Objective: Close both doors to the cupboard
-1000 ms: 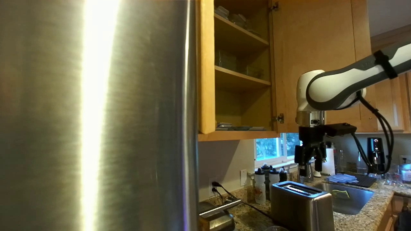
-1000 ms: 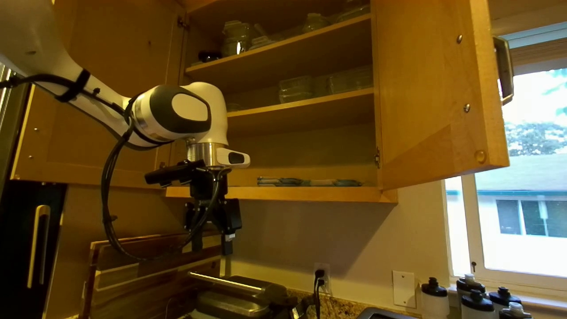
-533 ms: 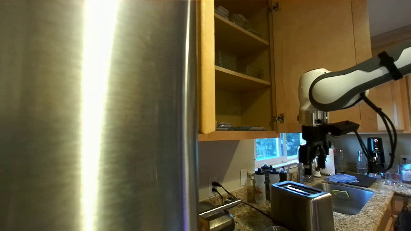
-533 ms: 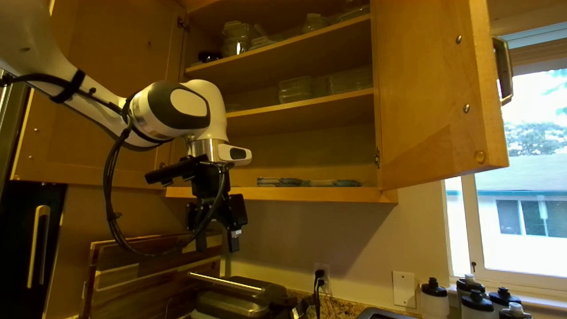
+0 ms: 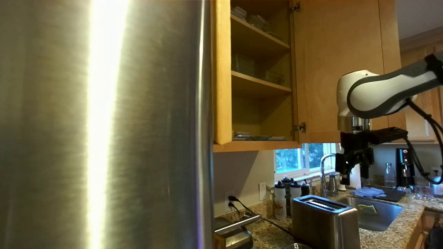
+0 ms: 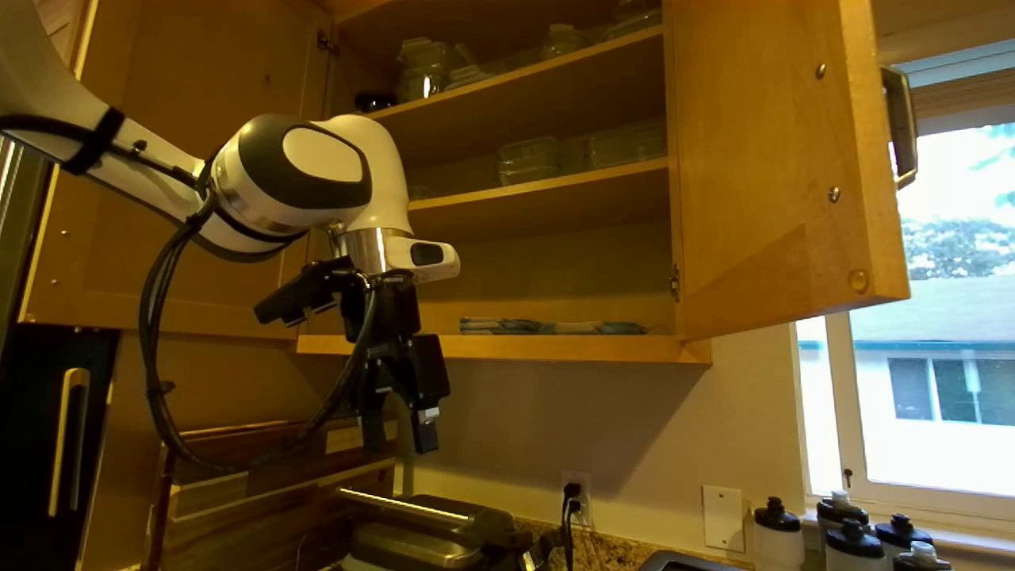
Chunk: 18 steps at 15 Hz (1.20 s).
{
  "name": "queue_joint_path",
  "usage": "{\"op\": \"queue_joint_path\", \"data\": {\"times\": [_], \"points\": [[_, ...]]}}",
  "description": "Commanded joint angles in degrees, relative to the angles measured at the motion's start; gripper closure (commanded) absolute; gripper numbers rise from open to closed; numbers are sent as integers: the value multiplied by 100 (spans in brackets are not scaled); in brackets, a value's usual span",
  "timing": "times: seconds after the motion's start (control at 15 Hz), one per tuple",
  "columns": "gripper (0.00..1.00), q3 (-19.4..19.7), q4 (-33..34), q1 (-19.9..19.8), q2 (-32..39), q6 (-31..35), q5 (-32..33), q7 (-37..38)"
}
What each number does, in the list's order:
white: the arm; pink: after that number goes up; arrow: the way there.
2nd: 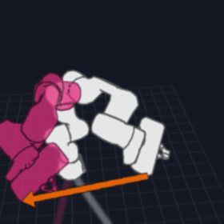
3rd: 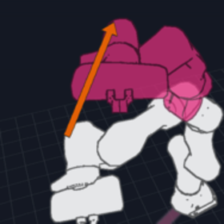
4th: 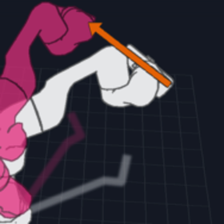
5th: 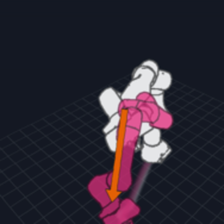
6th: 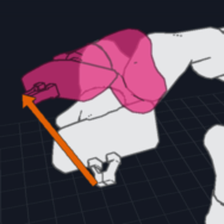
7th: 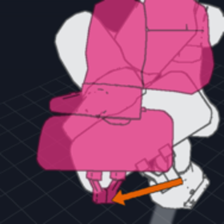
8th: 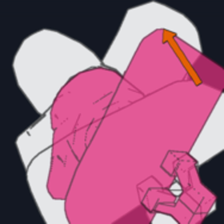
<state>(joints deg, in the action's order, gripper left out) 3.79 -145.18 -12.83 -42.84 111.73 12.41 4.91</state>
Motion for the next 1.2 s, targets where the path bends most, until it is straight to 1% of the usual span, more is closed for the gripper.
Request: {"op": "queue_joint_path", "data": {"times": [0.0,0.27,0.4,0.53,0.73,0.87,1.0,1.07,1.13], "points": [[0,4,-256,-467,-322,-44,388,645],[0,81,-218,-912,-317,-18,395,1374],[0,108,-217,-1093,-330,74,422,1626],[0,137,-238,-1267,-375,232,539,1793],[0,183,-168,-1483,-314,391,922,1813],[0,189,-134,-1557,-269,490,1297,1669],[0,231,-83,-1513,-210,599,1553,1563],[0,254,-65,-1459,-191,659,1591,1534],[0,248,-15,-1357,-163,647,1445,1566]]}}
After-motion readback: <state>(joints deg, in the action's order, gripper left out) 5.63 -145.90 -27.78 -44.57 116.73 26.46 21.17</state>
